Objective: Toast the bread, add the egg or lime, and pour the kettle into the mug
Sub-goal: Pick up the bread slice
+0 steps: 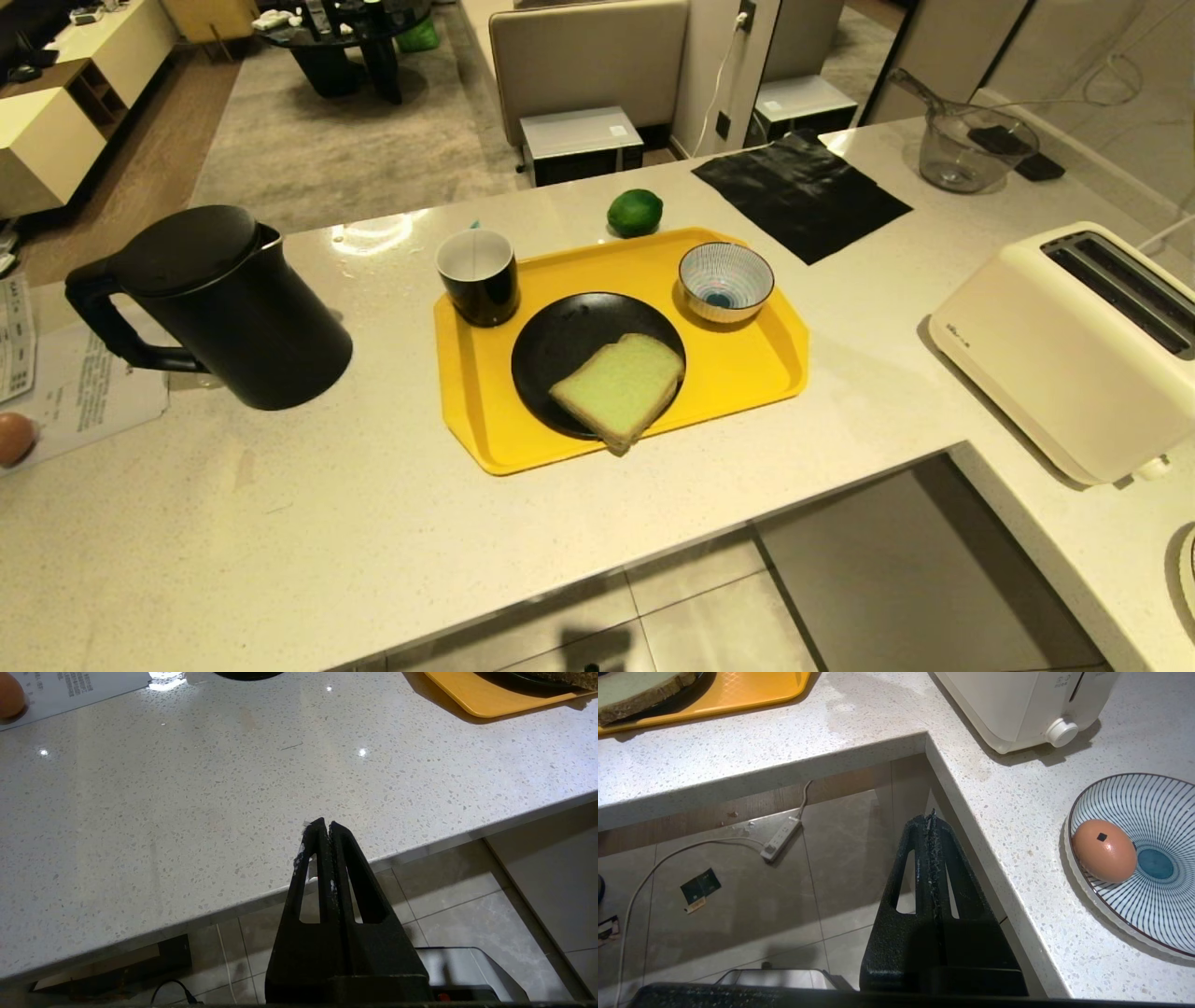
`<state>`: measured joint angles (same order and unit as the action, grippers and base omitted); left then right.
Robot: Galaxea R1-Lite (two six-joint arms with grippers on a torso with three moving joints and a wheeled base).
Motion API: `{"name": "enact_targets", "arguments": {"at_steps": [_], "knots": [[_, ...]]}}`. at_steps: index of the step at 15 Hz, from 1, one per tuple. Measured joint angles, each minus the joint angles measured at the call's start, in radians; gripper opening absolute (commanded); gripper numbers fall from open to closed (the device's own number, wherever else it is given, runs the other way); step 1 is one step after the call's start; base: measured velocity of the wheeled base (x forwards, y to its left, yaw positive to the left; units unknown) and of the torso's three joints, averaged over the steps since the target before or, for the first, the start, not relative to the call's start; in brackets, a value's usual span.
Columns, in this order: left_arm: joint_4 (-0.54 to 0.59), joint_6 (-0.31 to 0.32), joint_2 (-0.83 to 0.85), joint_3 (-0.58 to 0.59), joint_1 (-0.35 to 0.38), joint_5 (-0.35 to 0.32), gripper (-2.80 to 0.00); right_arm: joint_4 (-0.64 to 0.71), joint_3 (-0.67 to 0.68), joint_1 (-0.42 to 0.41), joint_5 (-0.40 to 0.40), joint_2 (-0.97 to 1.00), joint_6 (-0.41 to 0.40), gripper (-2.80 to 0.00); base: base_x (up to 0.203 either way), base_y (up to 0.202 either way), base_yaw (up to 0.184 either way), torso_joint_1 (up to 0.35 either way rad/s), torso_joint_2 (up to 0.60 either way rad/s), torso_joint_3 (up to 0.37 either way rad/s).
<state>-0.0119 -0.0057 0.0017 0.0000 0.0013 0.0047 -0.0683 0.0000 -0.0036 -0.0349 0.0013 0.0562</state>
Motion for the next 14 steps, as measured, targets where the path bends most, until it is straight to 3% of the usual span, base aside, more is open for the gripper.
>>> {"name": "enact_targets", "arguments": {"at_steps": [10,14], "knots": [[0.001,0.002,0.0,0.0,0.0,0.0,-2.8,0.0,0.0,0.0,0.001,0.0,-0.001,-2.8,0.0,0.0,0.0,0.0,0.0,0.0],[0.011,0.111,0.0,0.0,0.0,-0.019,-2.8,0.001,0.0,0.0,0.011,0.0,-0.034,-2.8,0.0,0.0,0.0,0.0,0.0,0.0]]}}
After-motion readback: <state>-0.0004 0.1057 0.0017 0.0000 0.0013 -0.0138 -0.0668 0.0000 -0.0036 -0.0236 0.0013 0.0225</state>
